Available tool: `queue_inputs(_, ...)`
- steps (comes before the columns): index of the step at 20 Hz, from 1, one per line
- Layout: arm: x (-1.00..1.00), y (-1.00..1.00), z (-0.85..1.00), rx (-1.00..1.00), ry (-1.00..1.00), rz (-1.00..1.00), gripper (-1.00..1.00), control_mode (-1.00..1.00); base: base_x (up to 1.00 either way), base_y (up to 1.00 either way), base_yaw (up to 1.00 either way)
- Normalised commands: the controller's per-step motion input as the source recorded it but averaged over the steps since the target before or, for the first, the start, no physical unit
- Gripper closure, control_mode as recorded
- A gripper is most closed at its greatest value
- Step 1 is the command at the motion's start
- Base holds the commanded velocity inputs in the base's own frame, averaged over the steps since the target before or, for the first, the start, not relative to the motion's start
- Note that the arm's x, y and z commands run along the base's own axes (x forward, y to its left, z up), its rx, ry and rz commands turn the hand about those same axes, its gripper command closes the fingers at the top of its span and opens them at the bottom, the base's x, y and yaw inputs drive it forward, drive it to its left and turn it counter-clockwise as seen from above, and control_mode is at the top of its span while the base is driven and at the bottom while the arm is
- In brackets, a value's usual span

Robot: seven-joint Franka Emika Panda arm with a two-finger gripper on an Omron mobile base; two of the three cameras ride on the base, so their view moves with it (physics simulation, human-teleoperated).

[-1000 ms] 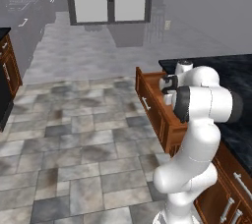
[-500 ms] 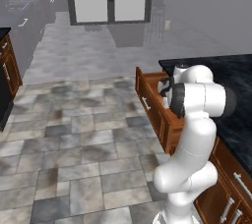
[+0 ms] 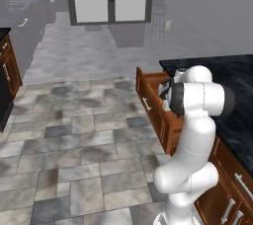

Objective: Pick up the metallic utensils from the counter and place them in the open drawer. Make sure not to pick up any wooden utensils.

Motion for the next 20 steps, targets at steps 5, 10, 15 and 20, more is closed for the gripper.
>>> queue_inputs(5, 0.0, 0.08, -0.33, 0.06, 0.01, 0.0, 1.0, -1.0, 0.0, 0.0, 0.0)
queue_inputs(10, 0.01, 0.11, -0.34, 0.05, 0.03, 0.0, 1.0, -1.0, 0.0, 0.0, 0.0)
queue_inputs(15, 0.08, 0.24, -0.31, 0.05, 0.08, 0.0, 1.0, -1.0, 0.0, 0.0, 0.0)
queue_inputs(20, 0.09, 0.64, -0.37, 0.07, 0.1, 0.0, 1.0, -1.0, 0.0, 0.0, 0.0)
